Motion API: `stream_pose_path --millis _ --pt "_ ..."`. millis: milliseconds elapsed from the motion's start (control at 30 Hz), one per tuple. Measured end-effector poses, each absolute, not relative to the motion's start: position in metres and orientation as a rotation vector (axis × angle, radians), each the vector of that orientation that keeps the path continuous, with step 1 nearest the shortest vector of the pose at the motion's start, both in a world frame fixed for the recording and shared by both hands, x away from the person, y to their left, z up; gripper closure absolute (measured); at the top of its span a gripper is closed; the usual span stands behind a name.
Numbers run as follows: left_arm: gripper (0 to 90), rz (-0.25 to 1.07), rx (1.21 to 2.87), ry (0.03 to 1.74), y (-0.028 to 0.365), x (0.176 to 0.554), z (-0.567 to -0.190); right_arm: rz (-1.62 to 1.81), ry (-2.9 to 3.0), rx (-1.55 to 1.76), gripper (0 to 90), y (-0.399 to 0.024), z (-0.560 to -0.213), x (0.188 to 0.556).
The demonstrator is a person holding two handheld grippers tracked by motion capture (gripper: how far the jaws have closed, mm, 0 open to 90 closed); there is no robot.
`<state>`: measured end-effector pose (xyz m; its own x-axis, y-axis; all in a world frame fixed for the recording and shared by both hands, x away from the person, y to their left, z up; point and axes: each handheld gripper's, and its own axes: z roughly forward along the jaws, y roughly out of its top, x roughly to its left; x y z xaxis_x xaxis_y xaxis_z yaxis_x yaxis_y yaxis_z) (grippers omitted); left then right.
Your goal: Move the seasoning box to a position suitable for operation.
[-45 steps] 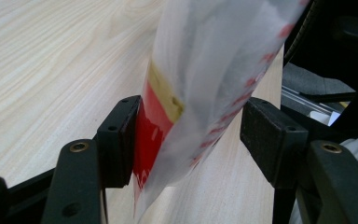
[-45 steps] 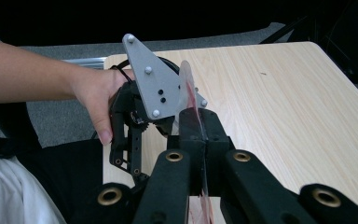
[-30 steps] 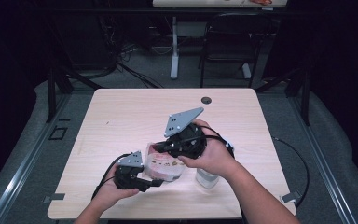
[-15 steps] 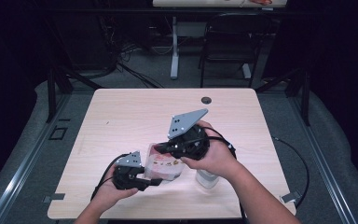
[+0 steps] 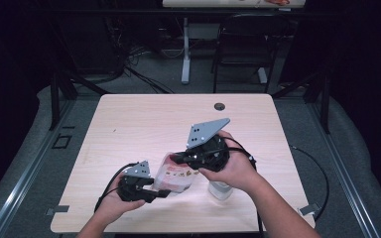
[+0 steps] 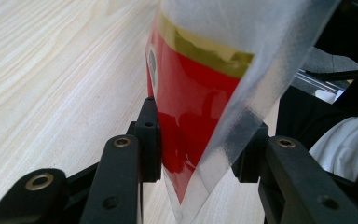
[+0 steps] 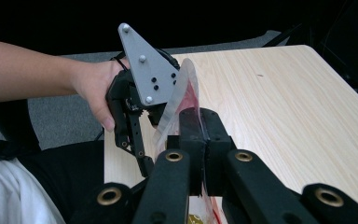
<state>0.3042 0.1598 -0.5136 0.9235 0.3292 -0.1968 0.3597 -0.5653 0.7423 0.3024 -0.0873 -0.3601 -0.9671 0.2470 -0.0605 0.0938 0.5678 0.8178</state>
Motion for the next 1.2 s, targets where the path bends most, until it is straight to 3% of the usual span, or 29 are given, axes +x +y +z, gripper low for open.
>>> stream_pose_path --millis 400,1200 --pt "64.6 -0.04 2.245 0.511 0.166 0.307 -0.513 1.369 2.612 0.341 86.4 -0.098 -0.367 0.305" --pt "66.0 -0.025 2.316 0.534 0.17 0.306 -0.504 1.444 2.542 0.444 89.9 -0.128 -0.392 0.304"
